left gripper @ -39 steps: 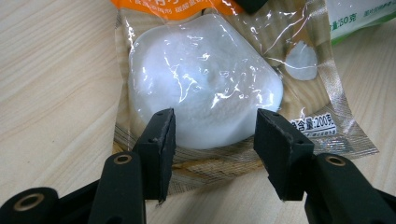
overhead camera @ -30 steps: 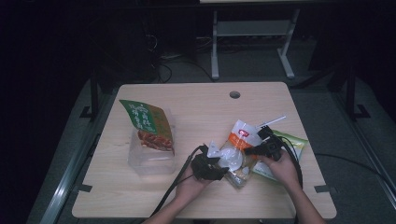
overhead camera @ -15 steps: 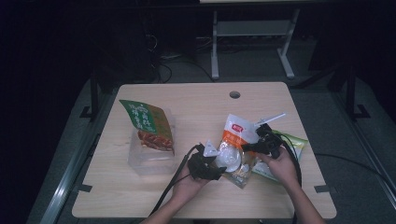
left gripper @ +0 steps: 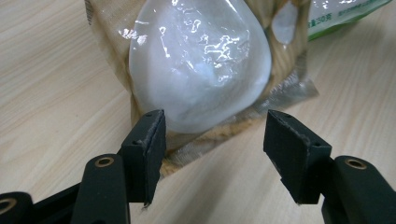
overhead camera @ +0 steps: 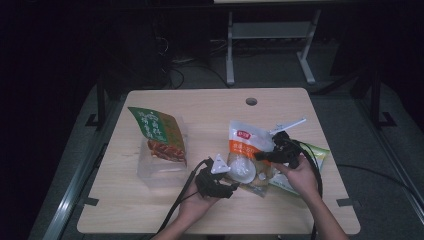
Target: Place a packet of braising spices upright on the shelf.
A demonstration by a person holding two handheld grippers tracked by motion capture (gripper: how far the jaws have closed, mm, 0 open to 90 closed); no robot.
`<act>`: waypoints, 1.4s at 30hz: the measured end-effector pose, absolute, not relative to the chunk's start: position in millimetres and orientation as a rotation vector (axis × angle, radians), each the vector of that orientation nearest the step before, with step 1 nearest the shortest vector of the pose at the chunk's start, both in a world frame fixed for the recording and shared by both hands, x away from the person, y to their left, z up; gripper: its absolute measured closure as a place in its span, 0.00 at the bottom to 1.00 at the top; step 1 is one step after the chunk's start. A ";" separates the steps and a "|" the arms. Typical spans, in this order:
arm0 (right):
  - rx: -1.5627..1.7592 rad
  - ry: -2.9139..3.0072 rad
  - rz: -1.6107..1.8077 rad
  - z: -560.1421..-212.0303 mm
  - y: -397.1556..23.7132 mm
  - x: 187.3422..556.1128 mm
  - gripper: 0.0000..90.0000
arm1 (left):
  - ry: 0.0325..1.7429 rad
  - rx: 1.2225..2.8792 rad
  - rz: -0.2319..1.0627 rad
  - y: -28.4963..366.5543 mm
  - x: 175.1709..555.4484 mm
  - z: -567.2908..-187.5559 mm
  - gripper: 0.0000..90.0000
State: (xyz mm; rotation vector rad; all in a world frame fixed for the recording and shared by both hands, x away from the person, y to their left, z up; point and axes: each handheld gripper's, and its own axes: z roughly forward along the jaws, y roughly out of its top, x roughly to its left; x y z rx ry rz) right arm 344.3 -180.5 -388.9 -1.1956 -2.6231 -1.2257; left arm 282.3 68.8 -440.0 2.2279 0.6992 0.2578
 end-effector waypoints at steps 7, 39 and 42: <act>-1.139 -2.631 -1.260 -380.1 -173.7 340.0 1.00 | 0.669 2.233 0.259 76.4 271.5 -437.4 0.42; -1.033 -2.693 -1.296 -342.9 -131.1 355.4 1.00 | 0.583 2.204 0.209 106.4 242.8 -436.1 0.38; -1.029 -2.702 -1.301 -339.0 -127.0 361.7 1.00 | 0.588 2.194 0.205 108.0 242.8 -436.7 0.38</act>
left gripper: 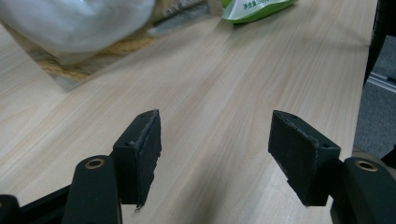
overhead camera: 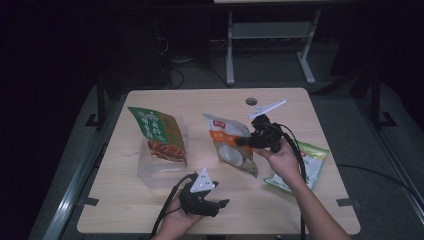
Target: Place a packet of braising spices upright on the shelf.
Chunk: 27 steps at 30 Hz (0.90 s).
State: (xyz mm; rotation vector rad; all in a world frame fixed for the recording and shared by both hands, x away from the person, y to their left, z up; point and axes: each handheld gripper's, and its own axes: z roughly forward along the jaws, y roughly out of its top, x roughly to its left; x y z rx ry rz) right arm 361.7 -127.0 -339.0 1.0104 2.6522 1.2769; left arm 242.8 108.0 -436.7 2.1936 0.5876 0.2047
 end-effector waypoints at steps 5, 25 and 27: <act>0.990 2.663 1.282 -331.5 -119.3 370.9 1.00 | 0.583 2.183 0.197 109.2 241.6 -437.5 0.38; 0.845 2.688 1.314 -289.8 -66.7 405.8 1.00 | 0.555 2.162 0.172 110.4 241.5 -437.0 0.36; 0.829 2.688 1.323 -285.7 -61.8 409.0 1.00 | 0.537 2.176 0.178 110.6 242.0 -436.8 0.36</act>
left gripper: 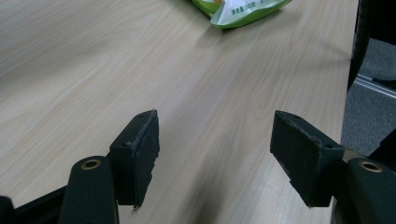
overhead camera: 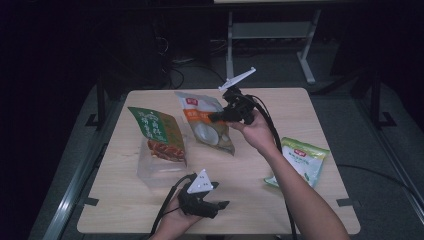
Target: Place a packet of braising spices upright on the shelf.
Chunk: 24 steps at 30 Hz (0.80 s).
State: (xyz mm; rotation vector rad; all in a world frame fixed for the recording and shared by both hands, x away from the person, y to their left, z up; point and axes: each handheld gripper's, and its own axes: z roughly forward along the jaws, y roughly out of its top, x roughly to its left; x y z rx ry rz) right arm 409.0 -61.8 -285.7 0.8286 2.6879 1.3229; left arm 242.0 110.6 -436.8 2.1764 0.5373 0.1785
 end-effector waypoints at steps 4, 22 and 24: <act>0.795 2.693 1.325 -280.9 -54.4 414.4 1.00 | 0.534 2.165 0.171 111.1 241.5 -436.5 0.36; 0.684 2.763 1.446 -271.7 -26.6 444.5 1.00 | 0.534 2.148 0.164 119.3 243.5 -434.0 0.36; 0.673 2.768 1.446 -270.7 -23.5 446.7 1.00 | 0.537 2.146 0.164 119.8 243.6 -434.1 0.36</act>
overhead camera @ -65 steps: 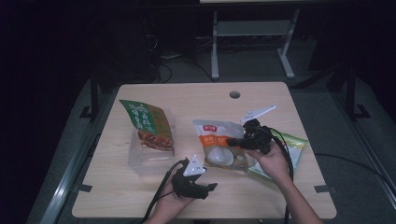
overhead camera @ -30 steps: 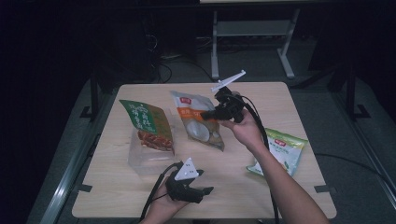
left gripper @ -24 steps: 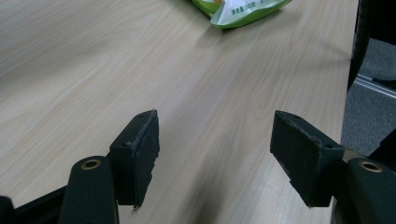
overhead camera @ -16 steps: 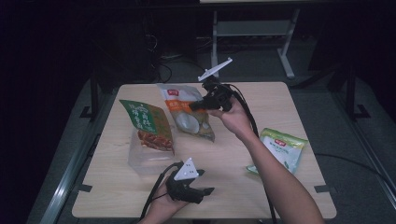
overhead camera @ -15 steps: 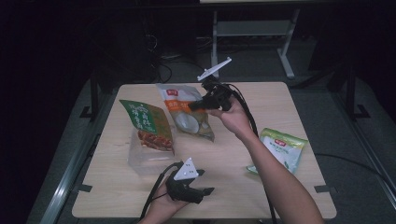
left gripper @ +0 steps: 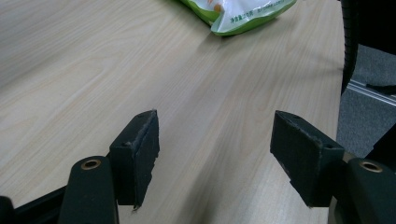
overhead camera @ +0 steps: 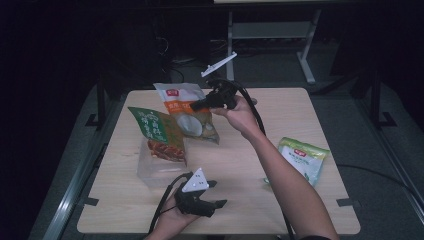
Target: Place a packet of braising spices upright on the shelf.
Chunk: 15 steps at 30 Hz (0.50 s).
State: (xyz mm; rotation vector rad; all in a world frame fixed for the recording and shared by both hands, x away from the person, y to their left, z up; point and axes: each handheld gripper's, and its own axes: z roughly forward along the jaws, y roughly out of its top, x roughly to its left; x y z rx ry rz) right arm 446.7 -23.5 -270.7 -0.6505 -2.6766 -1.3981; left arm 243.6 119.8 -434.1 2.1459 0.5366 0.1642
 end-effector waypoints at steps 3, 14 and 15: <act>-0.620 -2.683 -1.395 -270.9 -19.5 451.1 1.00 | 0.544 2.146 0.153 119.9 244.2 -434.4 0.36; -0.612 -2.681 -1.389 -267.5 -6.0 460.6 1.00 | 0.537 2.139 0.161 121.3 244.9 -433.3 0.35; -0.615 -2.675 -1.393 -267.2 -5.0 461.2 1.00 | 0.535 2.139 0.159 121.2 245.3 -433.4 0.35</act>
